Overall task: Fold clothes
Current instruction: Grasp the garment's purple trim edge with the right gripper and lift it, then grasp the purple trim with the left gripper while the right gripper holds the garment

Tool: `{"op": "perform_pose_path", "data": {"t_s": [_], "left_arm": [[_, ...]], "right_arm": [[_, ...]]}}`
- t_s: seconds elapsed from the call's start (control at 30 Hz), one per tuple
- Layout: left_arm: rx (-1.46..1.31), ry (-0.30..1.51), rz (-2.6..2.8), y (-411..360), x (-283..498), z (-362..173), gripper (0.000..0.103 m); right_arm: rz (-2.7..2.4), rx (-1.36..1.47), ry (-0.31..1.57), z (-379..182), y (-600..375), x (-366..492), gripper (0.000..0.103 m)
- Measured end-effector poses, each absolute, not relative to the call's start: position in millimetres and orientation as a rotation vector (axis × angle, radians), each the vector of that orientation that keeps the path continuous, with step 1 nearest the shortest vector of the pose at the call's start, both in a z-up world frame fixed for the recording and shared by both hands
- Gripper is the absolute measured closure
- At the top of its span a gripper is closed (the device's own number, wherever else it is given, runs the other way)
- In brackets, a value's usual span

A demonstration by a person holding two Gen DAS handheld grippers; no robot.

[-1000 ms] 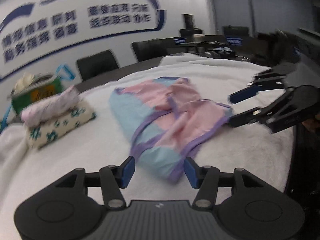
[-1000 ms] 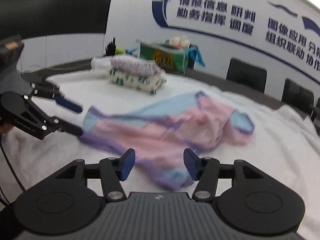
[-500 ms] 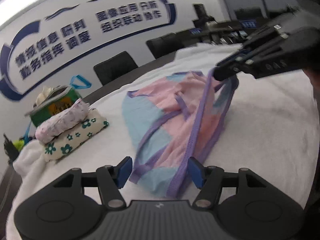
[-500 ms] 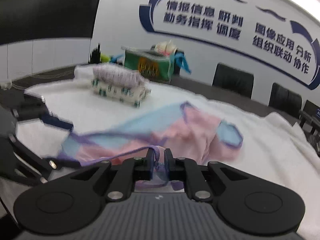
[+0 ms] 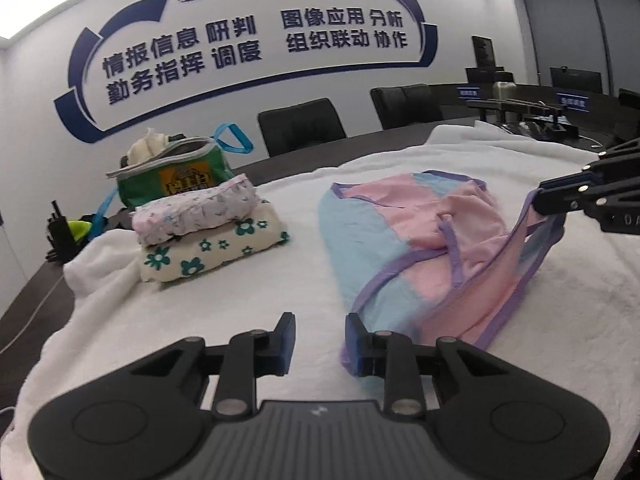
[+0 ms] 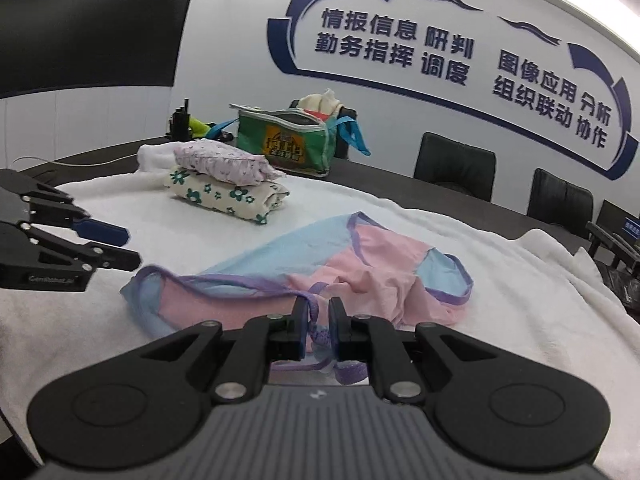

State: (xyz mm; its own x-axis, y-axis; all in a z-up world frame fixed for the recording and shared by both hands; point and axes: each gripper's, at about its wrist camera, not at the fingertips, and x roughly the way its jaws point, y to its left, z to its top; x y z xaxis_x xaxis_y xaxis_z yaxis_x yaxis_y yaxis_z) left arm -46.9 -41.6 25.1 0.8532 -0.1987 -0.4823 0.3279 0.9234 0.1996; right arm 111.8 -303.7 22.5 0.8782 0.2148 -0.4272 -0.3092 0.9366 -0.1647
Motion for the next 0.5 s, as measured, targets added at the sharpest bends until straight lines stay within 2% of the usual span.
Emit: {"op": "perform_pose_path", "data": {"t_s": [0.1,0.2,0.27,0.5], "left_arm": [[0.257,0.49,-0.28,-33,-50,25,0.075],[0.236,0.488,-0.332,-32,-59,28,0.065],[0.249,0.483,-0.389,-39,-65,29,0.062],[0.414,0.517,-0.465,-78,-65,14,0.062]], "right_arm": [[0.265,-0.225,0.417,22,-305,114,0.093],[0.264,-0.23,0.421,21,-304,114,0.093],[0.27,-0.232,0.417,22,-303,113,0.093],[0.268,-0.219,0.417,20,-308,114,0.093]]}}
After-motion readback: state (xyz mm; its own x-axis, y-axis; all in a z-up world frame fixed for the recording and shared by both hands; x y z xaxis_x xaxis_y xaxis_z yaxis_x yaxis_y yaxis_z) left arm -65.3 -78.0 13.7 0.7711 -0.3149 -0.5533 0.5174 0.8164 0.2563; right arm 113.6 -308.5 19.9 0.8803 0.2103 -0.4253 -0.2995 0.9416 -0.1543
